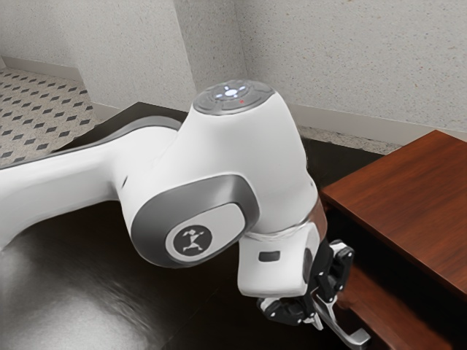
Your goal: Pull the drawer handle with one arm to open the drawer
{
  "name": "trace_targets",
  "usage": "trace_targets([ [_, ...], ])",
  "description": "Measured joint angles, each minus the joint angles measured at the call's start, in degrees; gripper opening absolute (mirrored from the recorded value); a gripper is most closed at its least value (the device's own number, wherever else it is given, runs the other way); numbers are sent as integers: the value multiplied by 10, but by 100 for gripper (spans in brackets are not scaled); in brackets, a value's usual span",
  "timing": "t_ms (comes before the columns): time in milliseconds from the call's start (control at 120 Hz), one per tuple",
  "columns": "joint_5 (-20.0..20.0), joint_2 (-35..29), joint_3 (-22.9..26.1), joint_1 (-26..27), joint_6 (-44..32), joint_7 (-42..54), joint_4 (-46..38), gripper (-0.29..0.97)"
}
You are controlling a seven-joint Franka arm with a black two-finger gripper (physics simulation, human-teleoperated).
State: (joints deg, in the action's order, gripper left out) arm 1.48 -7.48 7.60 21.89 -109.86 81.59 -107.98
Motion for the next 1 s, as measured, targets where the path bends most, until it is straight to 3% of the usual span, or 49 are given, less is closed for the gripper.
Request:
trace_targets([
  [558, -2, -59, -1, -4, 20, -8, -66, 0],
  [775, -2, -81, -1, -1, 19, -8, -91, -13],
  [1000, -2, -104, -1, -1, 25, -8, -108, -6],
])
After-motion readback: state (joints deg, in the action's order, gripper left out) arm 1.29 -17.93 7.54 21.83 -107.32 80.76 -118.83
